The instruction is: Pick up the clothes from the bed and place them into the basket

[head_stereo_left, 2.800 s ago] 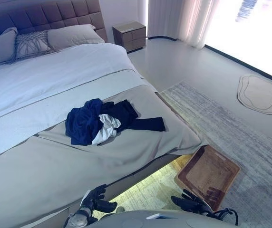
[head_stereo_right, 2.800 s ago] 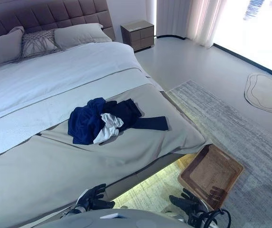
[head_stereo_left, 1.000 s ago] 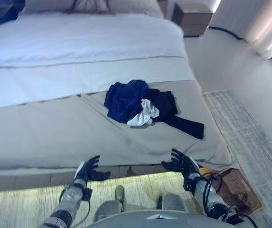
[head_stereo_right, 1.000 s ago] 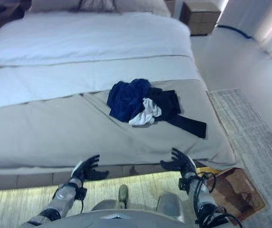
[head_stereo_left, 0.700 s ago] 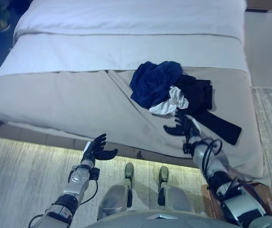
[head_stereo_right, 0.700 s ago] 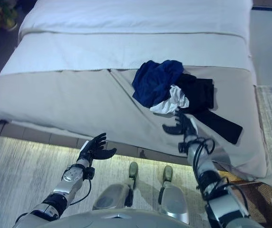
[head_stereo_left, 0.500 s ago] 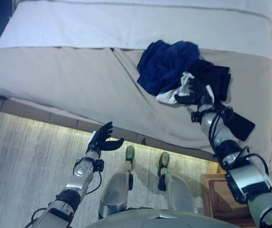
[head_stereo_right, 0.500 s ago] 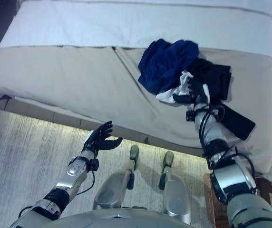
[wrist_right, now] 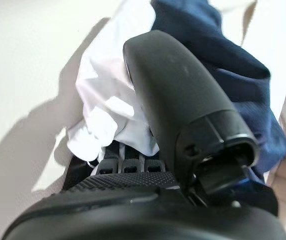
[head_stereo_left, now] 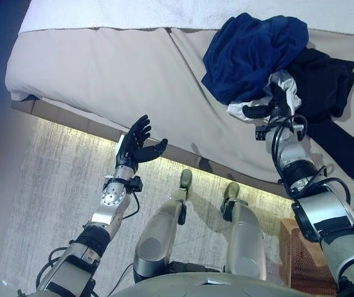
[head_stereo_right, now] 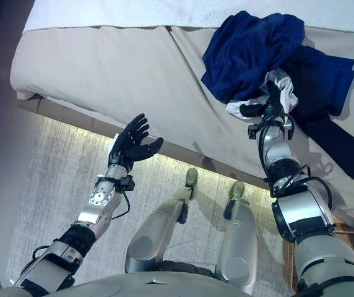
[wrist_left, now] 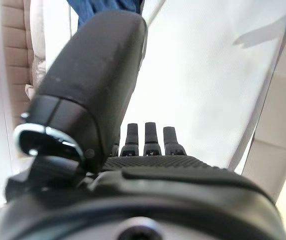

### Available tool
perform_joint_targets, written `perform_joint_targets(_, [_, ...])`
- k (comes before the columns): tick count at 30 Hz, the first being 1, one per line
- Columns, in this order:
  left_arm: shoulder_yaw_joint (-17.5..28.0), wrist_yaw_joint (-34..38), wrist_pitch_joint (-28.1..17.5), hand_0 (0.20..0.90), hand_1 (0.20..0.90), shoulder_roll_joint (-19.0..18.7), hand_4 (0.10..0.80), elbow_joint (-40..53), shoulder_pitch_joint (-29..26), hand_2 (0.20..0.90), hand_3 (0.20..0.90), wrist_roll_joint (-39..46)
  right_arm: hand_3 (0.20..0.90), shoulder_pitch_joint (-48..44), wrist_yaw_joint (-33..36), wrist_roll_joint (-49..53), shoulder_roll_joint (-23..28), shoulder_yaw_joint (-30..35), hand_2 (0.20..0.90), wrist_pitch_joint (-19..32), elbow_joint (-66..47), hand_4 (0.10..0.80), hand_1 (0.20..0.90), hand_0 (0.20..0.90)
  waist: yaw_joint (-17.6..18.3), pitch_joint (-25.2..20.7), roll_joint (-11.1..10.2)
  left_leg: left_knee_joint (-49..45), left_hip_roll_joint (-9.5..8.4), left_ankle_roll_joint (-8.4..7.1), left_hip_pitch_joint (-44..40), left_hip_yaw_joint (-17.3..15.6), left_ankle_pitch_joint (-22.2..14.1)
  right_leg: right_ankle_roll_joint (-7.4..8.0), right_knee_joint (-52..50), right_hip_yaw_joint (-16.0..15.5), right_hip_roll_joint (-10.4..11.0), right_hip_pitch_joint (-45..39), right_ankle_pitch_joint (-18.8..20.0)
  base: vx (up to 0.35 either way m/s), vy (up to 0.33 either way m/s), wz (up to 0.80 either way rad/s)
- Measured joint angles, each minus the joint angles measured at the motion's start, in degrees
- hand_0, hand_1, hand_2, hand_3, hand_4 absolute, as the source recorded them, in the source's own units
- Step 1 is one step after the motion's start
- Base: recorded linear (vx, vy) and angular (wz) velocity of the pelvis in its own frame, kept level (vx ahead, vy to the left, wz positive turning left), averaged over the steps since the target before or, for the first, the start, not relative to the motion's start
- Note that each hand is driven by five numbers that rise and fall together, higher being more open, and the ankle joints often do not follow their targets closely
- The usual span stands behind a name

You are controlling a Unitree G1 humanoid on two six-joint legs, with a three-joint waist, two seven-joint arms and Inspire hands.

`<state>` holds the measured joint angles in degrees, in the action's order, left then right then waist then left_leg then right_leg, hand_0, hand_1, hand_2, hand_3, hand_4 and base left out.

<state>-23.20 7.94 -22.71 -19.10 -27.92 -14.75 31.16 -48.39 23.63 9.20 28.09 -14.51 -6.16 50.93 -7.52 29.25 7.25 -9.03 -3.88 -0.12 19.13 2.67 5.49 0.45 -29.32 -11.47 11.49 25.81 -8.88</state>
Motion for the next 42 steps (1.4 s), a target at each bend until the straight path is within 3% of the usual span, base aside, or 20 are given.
perform_joint_targets(3, [-2.3,1.1,0.0,0.900,0.900,0.0,0.800,0.5,-0.1,0.900,0.900,0.4,0.900,-1.8,0.4,-5.3,0.3,-1.7,0.900,-2.6,0.0,0.800,0.900,0.900,0.2,0.4,0.0,-1.8,0.09,0.07,2.4,-0.4,-0.1,-0.01,-1.0,0.4,-0.1,2.2,0.0,-0.030,0.025,-0.03])
perform_joint_targets(15, [-3.8,3.0,0.0,0.900,0.900,0.0,0.800,2.4,0.2,0.900,0.900,0.9,0.900,-4.9,0.1,-16.5,0.9,-6.4,0.900,-7.6,1.0,0.800,0.900,0.900,0.0,0.9,-0.1,-3.7,0.33,0.06,6.0,-0.8,-0.1,-0.16,-1.5,0.8,-0.3,5.3,0.5,-0.003,-0.005,-0.01])
perform_joint_targets(16, [-3.8,3.0,0.0,0.900,0.900,0.0,0.800,2.4,0.2,0.900,0.900,0.9,0.856,-4.9,-0.2,-17.3,1.0,-6.6,0.862,-7.7,1.0,0.756,0.862,0.862,-0.1,0.9,-0.1,-3.7,0.33,0.04,6.0,-0.9,0.0,-0.16,-1.4,0.8,-0.3,5.2,0.5,0.000,0.000,0.00])
perform_joint_targets(17, [-3.8,3.0,0.0,0.900,0.900,0.0,0.800,2.5,0.1,0.900,0.900,0.9,0.502,-4.9,-0.5,-18.2,1.0,-6.8,0.559,-7.7,1.5,0.402,0.559,0.559,0.0,0.9,-0.1,-3.7,0.34,0.05,5.9,-0.9,-0.1,-0.11,-1.4,0.8,-0.3,5.1,0.6,-0.009,-0.035,-0.01])
perform_joint_targets(18, [-3.8,3.0,0.0,0.900,0.900,0.0,0.800,2.5,-0.1,0.900,0.900,0.9,0.200,-5.0,-0.7,-18.9,1.0,-6.9,0.300,-7.7,1.9,0.100,0.300,0.300,0.0,1.0,-0.2,-3.7,0.37,0.09,5.6,-0.9,-0.1,-0.06,-1.2,0.8,-0.4,4.8,0.7,-0.005,-0.036,-0.01])
perform_joint_targets(25, [-3.8,2.9,0.0,0.900,0.900,-0.3,0.800,2.7,-0.8,0.900,0.900,0.9,0.200,-5.4,-0.7,-19.0,2.5,-6.7,0.300,-7.7,3.9,0.100,0.300,0.300,0.0,1.3,-0.7,-3.4,1.01,0.34,3.0,-0.8,-0.3,-0.22,0.9,0.4,-1.2,1.3,1.3,-0.005,-0.035,-0.03])
perform_joint_targets(36, [-2.9,1.4,1.0,0.900,0.900,-2.3,0.800,5.8,2.4,0.900,0.900,0.9,0.200,6.1,-2.8,-18.4,2.8,-6.4,0.300,-10.8,-2.7,0.100,0.300,0.300,1.5,1.4,-1.5,2.8,2.69,0.45,-8.5,-2.7,-0.5,0.56,9.1,1.4,-3.7,-10.2,3.2,0.046,-0.034,-0.13])
perform_joint_targets(42, [-0.8,0.1,2.9,0.900,0.900,-3.5,0.800,10.3,3.8,0.900,0.900,0.8,0.200,11.7,-3.3,-18.7,4.0,-3.7,0.300,-13.2,-9.4,0.100,0.300,0.300,2.6,0.4,-3.4,6.7,3.48,0.44,-15.4,-4.0,-0.6,0.99,12.9,2.0,-4.9,-16.5,3.7,0.086,-0.043,-0.12])
